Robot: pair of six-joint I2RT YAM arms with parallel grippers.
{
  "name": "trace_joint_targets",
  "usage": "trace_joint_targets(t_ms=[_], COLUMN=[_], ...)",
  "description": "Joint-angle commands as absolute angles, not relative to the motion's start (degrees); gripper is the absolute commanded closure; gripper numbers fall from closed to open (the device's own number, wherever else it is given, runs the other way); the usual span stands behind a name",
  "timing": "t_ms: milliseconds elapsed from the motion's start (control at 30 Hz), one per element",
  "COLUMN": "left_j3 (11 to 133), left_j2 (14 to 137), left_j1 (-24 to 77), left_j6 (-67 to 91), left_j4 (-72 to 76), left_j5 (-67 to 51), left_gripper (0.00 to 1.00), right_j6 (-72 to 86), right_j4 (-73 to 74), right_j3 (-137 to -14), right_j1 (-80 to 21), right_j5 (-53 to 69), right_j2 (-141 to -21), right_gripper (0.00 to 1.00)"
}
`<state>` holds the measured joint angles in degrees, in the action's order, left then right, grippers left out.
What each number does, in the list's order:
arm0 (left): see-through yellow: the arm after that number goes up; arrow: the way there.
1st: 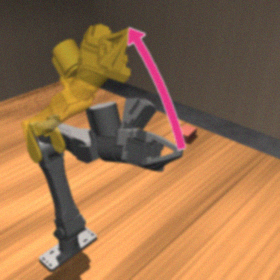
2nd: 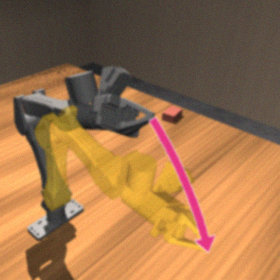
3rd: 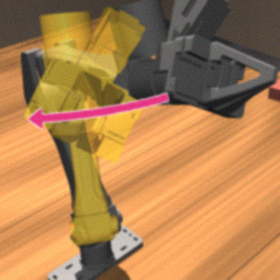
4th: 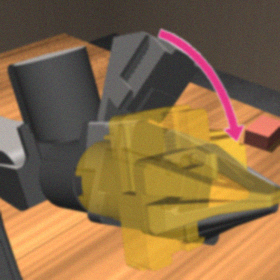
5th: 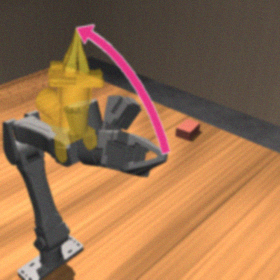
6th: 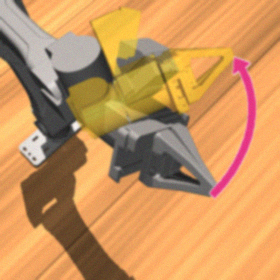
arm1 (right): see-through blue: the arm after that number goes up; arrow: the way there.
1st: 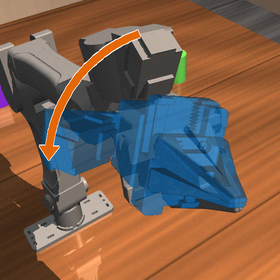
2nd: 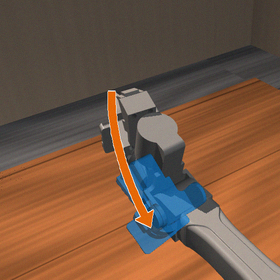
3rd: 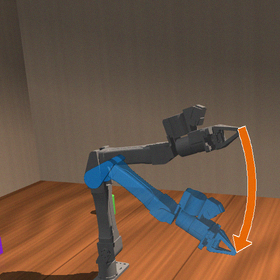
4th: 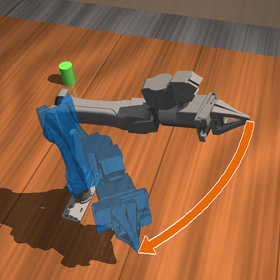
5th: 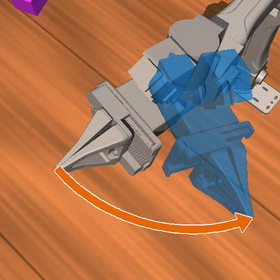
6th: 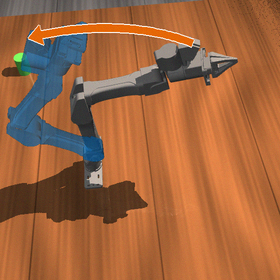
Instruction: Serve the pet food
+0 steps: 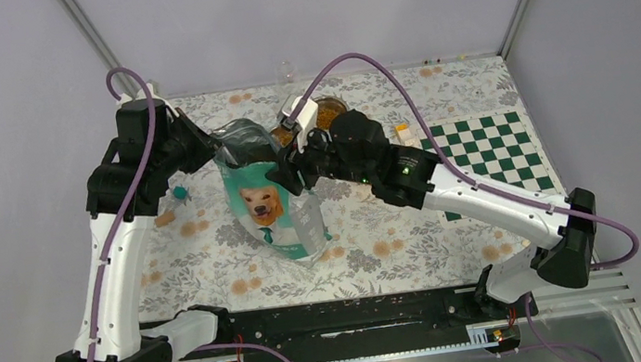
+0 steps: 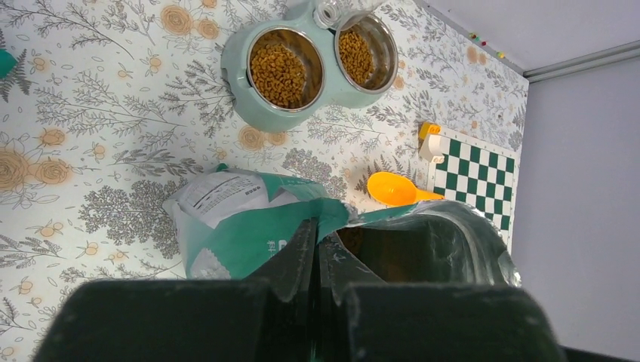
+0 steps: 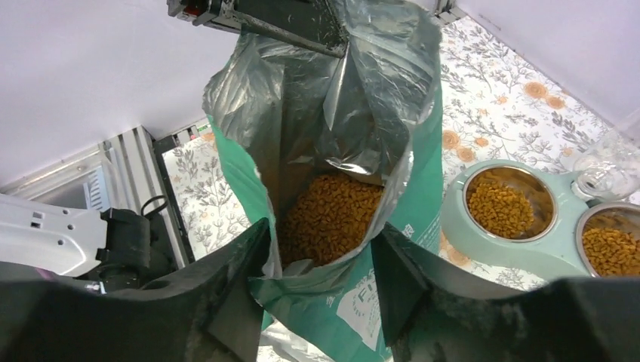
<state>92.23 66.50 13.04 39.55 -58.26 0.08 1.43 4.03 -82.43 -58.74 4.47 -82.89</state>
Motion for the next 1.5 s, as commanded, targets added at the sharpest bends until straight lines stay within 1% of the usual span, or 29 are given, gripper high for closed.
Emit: trace_joint_targets(t_ms=[0,67,100,200,267,300,367,500,700,767,833,867,933,1033,1133,1233,1333,1400,1467], left_j3=[97.71,98.72,98.97,99.23,99.32,99.33,99.4,97.57,89.45,87.59,86.29,85.57,83.65,80.42,78.37,76.4,74.58,74.51,73.89], left_j2=[65.95,66.26,66.2,65.31,64.52,64.07,63.5,62.19,56.15,54.74,54.16,53.85,52.83,51.51,51.37,52.11,53.26,53.79,53.98], left_j1=[12.13,12.04,12.04,12.04,11.8,11.67,11.54,11.43,11.17,10.95,10.91,10.98,10.99,10.99,10.96,10.93,10.96,10.95,10.93], left_j6=[40.2,38.42,37.45,31.73,28.0,26.0,21.95,11.74,-0.88,-4.42,-9.62,-11.36,-13.16,-15.56,-16.83,-20.17,-23.4,-26.54,-29.85], left_j4=[-47.27,-47.36,-46.89,-45.08,-43.61,-42.75,-41.2,-39.07,-37.32,-38.34,-41.19,-42.45,-42.73,-41.8,-40.97,-40.74,-39.54,-40.71,-40.9], left_j5=[3.63,3.66,3.94,4.4,3.89,2.97,0.48,-11.82,-28.34,-34.48,-41.1,-43.42,-45.29,-48.26,-48.2,-46.13,-40.94,-42.43,-46.5], left_gripper=[0.95,0.73,0.65,0.46,0.38,0.36,0.33,0.29,0.25,0.23,0.2,0.19,0.17,0.15,0.15,0.16,0.19,0.19,0.19], right_j6=[1.53,0.81,0.39,-3.93,-6.19,-7.15,-9.0,-12.06,-10.4,-10.59,-10.48,-10.52,-11.06,-13.25,-15.97,-18.01,-19.87,-21.05,-22.7], right_j4=[0.65,5.29,7.99,15.92,19.32,20.63,23.06,27.9,40.21,41.0,40.95,41.03,40.88,41.05,42.67,46.04,47.58,47.7,47.69], right_j3=[-84.08,-85.76,-87.36,-92.7,-95.71,-96.84,-99.13,-103.35,-111.56,-110.82,-109.17,-108.36,-106.66,-103.51,-101.07,-100.57,-100.51,-100.32,-99.9], right_j1=[-59.85,-59.79,-59.77,-59.51,-58.31,-57.32,-55.13,-50.77,-44.59,-43.97,-43.63,-43.49,-43.45,-43.41,-43.27,-42.87,-42.73,-42.76,-42.76], right_j5=[0.53,1.07,1.44,3.69,7.17,9.39,13.58,22.57,30.43,30.61,29.91,29.75,29.98,30.76,30.9,30.05,29.98,30.47,30.92], right_j2=[-82.98,-82.99,-83.19,-83.3,-82.74,-82.36,-81.68,-81.22,-85.4,-85.22,-84.43,-84.08,-82.77,-80.52,-78.48,-78.0,-78.11,-78.37,-78.59], right_gripper=[0.59,0.88,0.99,1.0,1.0,1.0,1.0,1.0,1.0,0.97,0.8,0.74,0.65,0.53,0.43,0.41,0.4,0.41,0.44])
